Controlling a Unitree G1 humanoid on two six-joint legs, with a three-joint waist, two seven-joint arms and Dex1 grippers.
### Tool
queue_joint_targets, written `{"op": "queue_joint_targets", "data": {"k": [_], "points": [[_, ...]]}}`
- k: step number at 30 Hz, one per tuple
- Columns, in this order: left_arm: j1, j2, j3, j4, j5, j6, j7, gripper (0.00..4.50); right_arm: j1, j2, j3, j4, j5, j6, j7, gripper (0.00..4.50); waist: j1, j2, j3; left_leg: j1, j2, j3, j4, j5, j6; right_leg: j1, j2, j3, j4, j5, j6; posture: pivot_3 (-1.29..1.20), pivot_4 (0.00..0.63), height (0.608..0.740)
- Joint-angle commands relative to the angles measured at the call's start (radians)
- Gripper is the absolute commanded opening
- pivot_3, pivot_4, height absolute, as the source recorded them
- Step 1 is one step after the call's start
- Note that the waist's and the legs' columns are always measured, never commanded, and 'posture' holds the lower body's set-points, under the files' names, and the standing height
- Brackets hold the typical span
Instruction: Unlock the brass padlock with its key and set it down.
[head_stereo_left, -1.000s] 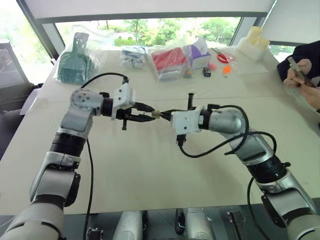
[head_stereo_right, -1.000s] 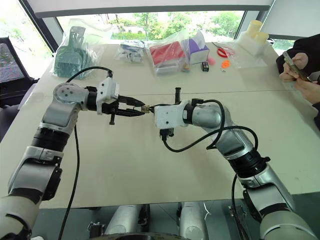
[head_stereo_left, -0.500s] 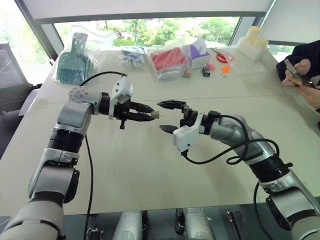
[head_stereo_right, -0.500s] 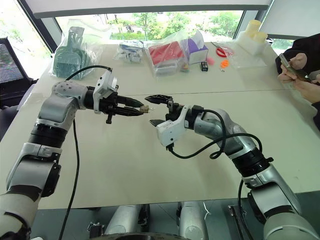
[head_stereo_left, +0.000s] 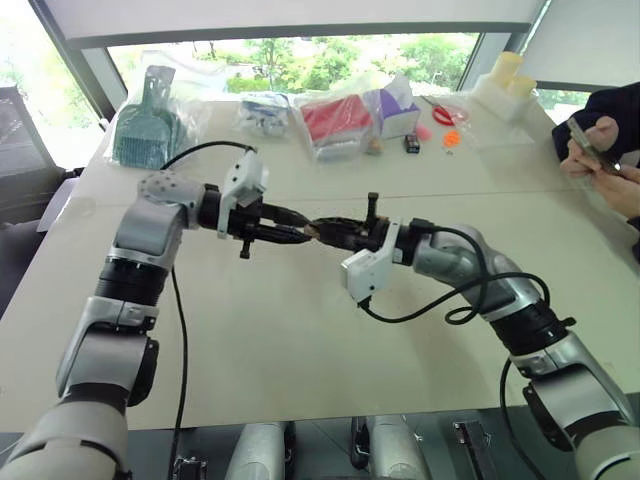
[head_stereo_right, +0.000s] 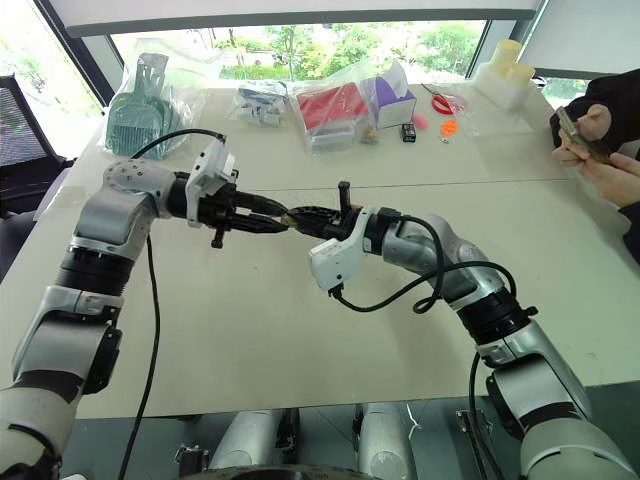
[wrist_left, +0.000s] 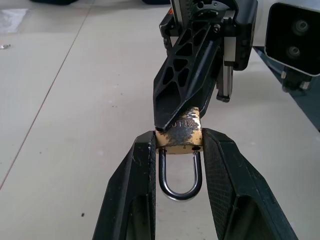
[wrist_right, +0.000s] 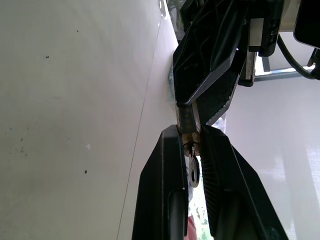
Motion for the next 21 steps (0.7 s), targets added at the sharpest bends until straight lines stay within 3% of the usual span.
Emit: {"op": "queue_joint_targets", "data": {"k": [1,8,10,16,19,21], "points": [[-0.009,0.002,0.013,-0.045,-0.02,-0.006,0.0,0.75,-0.03,0.014,-0.019,-0.014,0.011,-0.013,-0.013,0.06,0.0,0.0,0.0,0.0,0.0,0.0,0.0,0.0,0.0,0.0,0.0,0.0,0.0,0.0,0.0,0.0,0.15,0.74],[-0.002,0.0,0.004,-0.043,-0.007,-0.014,0.009,0.75,-0.027,0.018,-0.022,-0.02,0.01,-0.009,-0.012,0.06,0.0,0.0,0.0,0.0,0.0,0.0,0.0,0.0,0.0,0.0,0.0,0.0,0.0,0.0,0.0,0.0,0.15,0.74],[-0.001,0.003,0.003,-0.042,-0.004,-0.003,0.016,1.83,-0.025,0.017,-0.023,-0.023,0.009,-0.009,-0.012,0.0,0.0,0.0,0.0,0.0,0.0,0.0,0.0,0.0,0.0,0.0,0.0,0.0,0.0,0.0,0.0,0.0,0.15,0.74],[-0.016,0.017,0.047,-0.051,-0.034,0.021,0.046,4.44,-0.018,0.016,-0.028,-0.02,0.008,-0.006,-0.009,0.0,0.0,0.0,0.0,0.0,0.0,0.0,0.0,0.0,0.0,0.0,0.0,0.0,0.0,0.0,0.0,0.0,0.15,0.74],[-0.027,0.031,0.079,-0.061,-0.066,0.047,0.05,4.48,-0.015,0.016,-0.028,-0.018,0.007,-0.005,-0.01,0.0,-0.001,0.0,0.0,0.0,0.0,0.0,0.0,0.0,0.0,0.0,0.0,0.0,0.0,0.0,0.0,0.0,0.15,0.74],[-0.025,0.044,0.097,-0.07,-0.078,0.052,0.054,3.95,-0.015,0.016,-0.027,-0.015,0.007,-0.005,-0.011,0.0,-0.002,0.0,0.0,0.0,0.0,0.0,0.0,0.0,0.0,0.0,0.0,0.0,0.0,0.0,0.0,0.0,0.15,0.74]]}}
